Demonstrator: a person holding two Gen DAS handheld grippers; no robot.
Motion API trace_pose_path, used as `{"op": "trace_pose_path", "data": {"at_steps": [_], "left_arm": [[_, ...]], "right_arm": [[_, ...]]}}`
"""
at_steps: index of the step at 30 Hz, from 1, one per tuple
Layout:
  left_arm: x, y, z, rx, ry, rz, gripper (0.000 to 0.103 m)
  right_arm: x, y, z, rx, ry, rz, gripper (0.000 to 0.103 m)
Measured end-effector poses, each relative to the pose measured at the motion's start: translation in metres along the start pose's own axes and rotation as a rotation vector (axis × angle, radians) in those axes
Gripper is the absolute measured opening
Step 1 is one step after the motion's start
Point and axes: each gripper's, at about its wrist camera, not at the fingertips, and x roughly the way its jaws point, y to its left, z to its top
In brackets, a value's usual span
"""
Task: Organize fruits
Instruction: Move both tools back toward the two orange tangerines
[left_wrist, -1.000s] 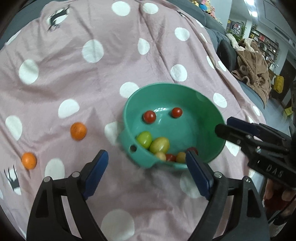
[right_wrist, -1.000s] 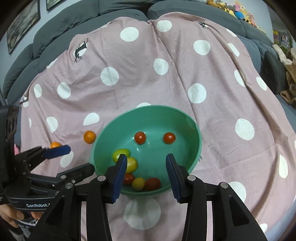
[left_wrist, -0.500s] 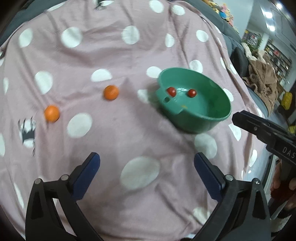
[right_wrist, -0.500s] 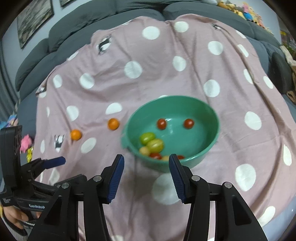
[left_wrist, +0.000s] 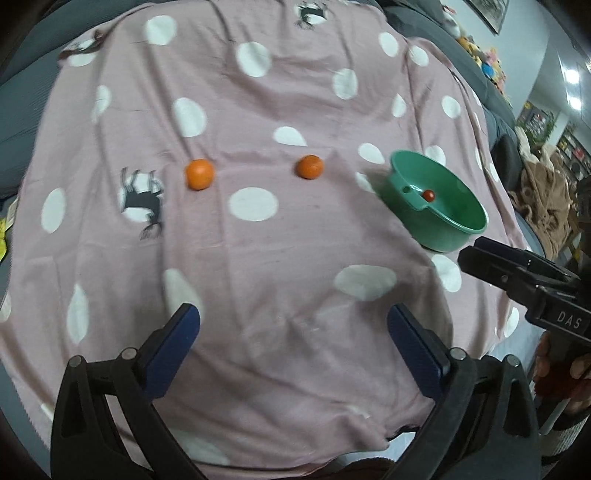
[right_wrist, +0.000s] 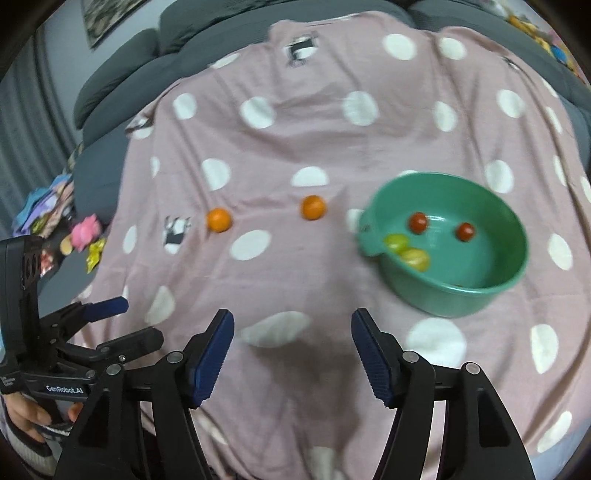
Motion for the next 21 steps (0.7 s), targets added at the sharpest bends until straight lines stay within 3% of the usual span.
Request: {"op": "trace_pose_path", "data": {"at_steps": [10, 21], "left_arm": [[-0.012, 0.052, -0.019, -0.106, -0.021, -0.006, 0.102], [-0.003, 0.076, -0.008, -0.129, -0.042, -0.021, 0.101]], "right_arm": [[0.029, 0.048, 0.006, -0.097, 0.078, 0.032, 0.067], [0.065, 0.053, 0.014, -0.099, 0.133, 0.042, 0.067]]}}
